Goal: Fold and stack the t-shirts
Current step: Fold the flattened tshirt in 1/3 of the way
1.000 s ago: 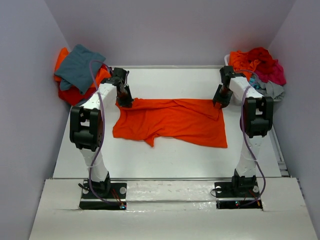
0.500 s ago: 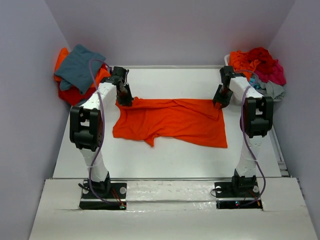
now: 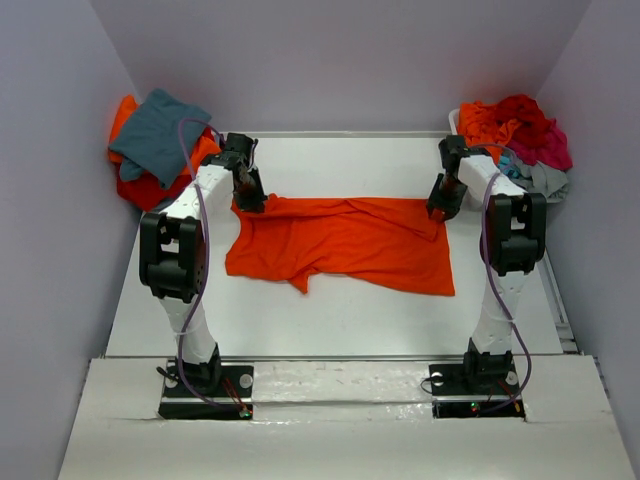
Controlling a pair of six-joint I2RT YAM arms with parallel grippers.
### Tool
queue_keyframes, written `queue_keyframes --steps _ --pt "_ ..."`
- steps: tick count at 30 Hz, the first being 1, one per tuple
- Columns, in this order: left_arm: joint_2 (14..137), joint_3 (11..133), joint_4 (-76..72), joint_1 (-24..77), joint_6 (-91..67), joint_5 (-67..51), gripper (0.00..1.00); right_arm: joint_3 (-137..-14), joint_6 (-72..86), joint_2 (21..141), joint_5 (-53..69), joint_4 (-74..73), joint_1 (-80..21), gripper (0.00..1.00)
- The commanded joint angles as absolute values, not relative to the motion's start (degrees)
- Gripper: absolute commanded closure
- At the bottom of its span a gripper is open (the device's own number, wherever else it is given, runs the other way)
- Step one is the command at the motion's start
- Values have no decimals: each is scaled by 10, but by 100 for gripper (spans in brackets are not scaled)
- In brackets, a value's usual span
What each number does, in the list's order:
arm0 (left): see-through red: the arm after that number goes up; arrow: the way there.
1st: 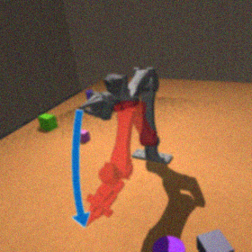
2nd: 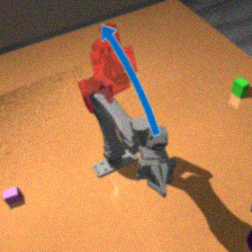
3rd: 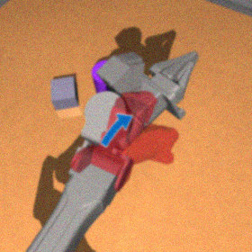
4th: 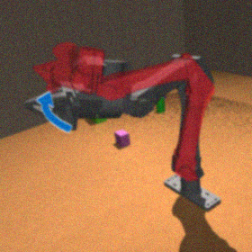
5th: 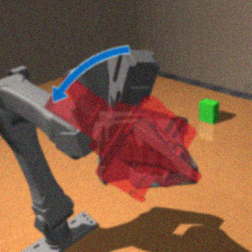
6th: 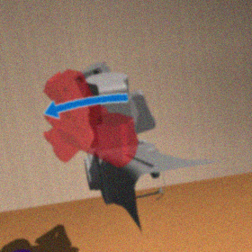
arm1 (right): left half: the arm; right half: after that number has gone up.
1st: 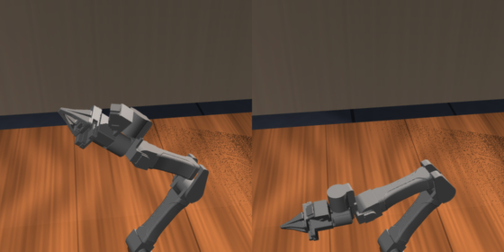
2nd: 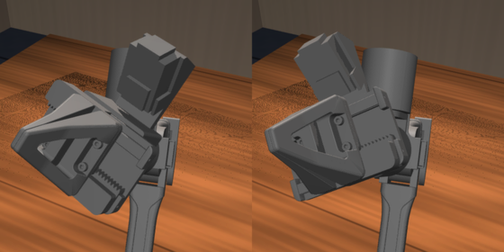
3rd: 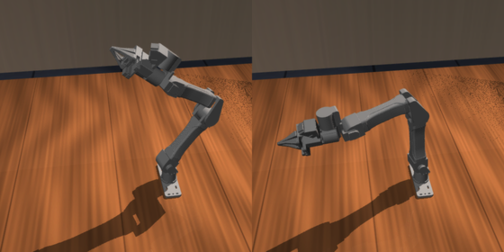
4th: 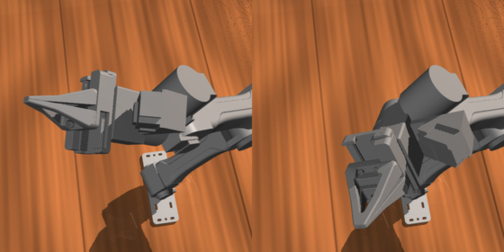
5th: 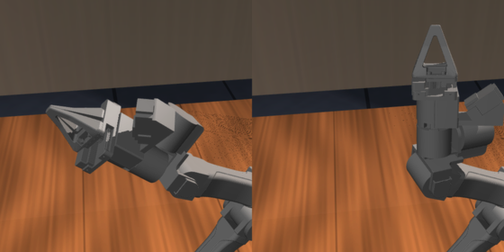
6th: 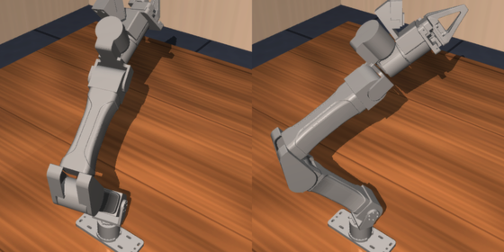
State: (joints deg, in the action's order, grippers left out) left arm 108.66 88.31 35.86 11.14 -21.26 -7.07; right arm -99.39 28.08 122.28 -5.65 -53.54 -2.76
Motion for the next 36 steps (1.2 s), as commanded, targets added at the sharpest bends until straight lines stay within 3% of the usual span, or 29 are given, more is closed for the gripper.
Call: queue_keyframes --steps 1,2,7,21,36 --pt "1063 906 365 110 -204 -76 94 -989 285 1223 -61 -548 -33 57" --pt "1063 904 365 110 -204 -75 94 -989 284 1224 -60 -547 -33 57" --pt "1061 900 365 110 -203 -74 95 -991 285 1230 -57 -545 -33 81" --pt "1060 893 361 110 -204 -75 94 -992 283 1221 -46 -551 -33 93" --pt "1063 893 362 110 -201 -73 94 -1010 265 1156 -33 -594 -33 93"
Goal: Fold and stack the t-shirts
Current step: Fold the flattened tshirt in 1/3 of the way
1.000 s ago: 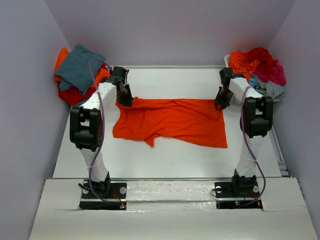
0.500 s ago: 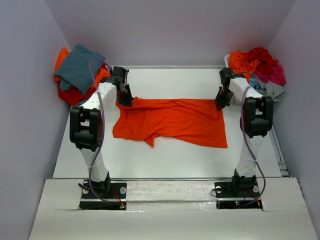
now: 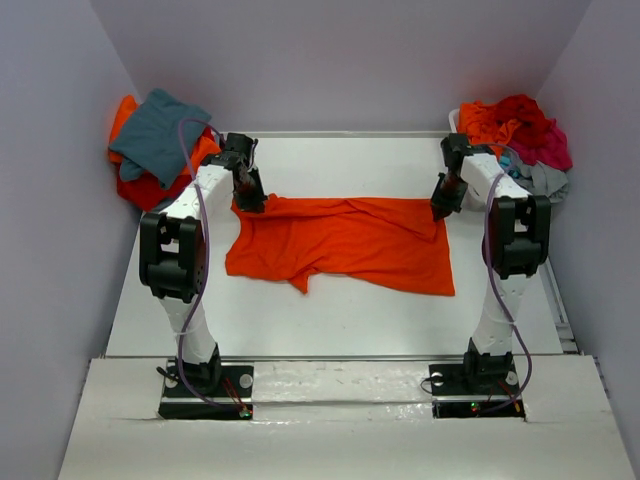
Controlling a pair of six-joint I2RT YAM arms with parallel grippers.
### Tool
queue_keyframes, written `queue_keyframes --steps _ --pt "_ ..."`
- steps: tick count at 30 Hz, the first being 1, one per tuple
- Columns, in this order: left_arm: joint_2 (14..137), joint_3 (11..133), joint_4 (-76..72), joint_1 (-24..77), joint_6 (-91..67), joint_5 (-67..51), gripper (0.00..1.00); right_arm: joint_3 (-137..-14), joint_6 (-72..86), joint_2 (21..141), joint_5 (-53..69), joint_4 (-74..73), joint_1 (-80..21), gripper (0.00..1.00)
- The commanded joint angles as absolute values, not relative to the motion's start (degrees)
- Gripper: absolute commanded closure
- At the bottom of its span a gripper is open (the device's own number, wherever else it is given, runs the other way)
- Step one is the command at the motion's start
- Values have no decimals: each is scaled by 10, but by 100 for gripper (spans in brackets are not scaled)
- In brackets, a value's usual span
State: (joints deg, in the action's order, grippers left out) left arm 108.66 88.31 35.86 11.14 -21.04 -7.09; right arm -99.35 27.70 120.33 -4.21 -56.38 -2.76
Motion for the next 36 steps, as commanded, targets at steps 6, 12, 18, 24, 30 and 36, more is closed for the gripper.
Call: queue_keyframes --steps 6,12,18,24,30,36 --pt "1063 890 362 110 -199 -72 94 -1028 261 1143 -30 -614 -33 93" --pt "1068 895 368 110 -193 -65 94 -1034 255 1132 -32 -628 -33 93" --pt "1069 900 381 110 -192 -31 94 -1041 253 1125 -34 -638 -33 93" --pt "1065 878 370 105 -208 -48 94 -1048 254 1123 -28 -645 -18 93" --pt "1068 875 371 93 -204 -46 94 -1045 250 1121 -25 -645 -2 93" --pt "1071 870 370 83 -206 -50 94 -1042 250 1123 -18 -642 18 93"
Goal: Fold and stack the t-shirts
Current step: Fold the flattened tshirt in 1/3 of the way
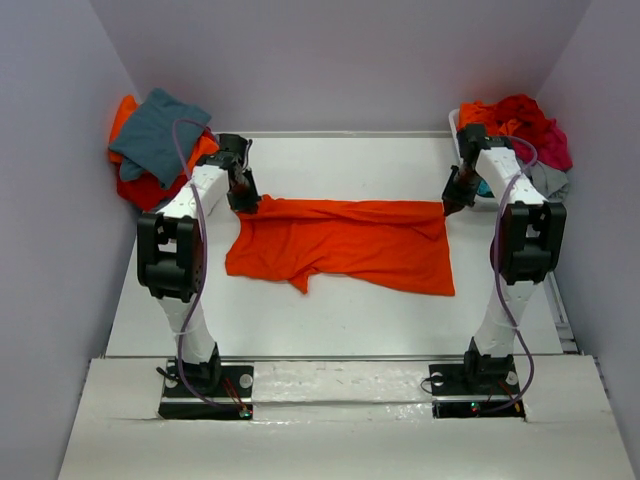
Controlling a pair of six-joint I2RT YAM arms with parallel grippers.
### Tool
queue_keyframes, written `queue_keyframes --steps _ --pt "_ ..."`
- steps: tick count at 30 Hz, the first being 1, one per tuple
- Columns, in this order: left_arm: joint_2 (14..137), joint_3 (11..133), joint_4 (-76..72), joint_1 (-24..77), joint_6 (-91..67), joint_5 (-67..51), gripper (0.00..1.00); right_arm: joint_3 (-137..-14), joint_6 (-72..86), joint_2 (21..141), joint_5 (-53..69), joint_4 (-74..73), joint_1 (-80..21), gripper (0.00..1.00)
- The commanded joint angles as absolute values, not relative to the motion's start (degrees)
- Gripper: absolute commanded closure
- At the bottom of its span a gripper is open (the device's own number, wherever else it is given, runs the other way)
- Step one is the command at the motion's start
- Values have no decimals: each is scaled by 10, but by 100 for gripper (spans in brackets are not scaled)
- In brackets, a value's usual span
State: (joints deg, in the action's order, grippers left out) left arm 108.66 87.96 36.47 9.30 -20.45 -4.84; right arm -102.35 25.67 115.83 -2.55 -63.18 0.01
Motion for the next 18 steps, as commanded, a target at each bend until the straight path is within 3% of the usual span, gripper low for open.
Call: queue_keyframes --steps 1,18 --pt "1071 869 370 83 -206 -51 94 -1042 250 1123 -17 -642 18 93" --pt "1078 871 366 67 -207 -69 95 -1098 245 1150 20 -664 35 93"
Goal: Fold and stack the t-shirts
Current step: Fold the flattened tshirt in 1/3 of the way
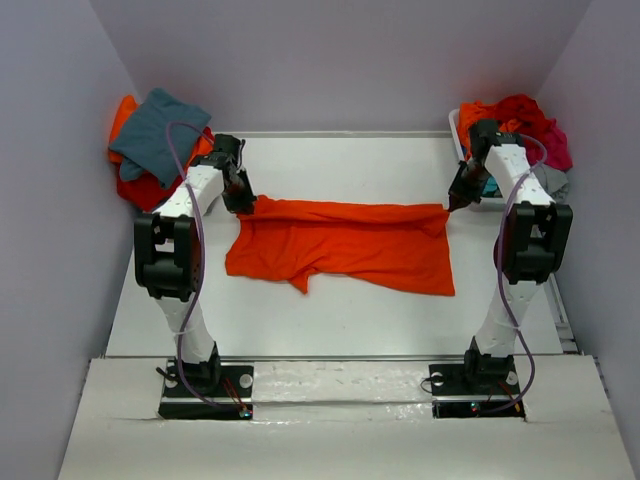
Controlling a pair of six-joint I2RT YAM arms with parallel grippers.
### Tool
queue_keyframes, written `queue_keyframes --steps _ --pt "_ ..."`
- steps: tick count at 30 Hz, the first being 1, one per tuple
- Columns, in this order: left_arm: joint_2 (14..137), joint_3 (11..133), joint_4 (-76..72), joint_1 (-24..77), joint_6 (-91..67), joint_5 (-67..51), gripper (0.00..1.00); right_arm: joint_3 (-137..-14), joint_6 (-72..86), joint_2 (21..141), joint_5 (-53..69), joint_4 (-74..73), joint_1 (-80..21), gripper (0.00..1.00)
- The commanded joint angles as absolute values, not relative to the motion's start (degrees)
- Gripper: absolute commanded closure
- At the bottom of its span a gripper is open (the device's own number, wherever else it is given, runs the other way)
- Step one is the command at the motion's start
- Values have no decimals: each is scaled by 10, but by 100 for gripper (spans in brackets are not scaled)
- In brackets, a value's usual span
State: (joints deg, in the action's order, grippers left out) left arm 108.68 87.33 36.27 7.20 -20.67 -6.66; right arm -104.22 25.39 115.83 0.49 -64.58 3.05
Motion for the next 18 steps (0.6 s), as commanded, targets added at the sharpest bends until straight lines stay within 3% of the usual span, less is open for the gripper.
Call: queue_keyframes --steps 1,18 --pt "1078 872 366 67 -207 -68 94 -1106 245 1150 22 -668 35 93" --pt "1085 891 369 67 -208 -70 94 -1180 236 1186 62 -683 35 93"
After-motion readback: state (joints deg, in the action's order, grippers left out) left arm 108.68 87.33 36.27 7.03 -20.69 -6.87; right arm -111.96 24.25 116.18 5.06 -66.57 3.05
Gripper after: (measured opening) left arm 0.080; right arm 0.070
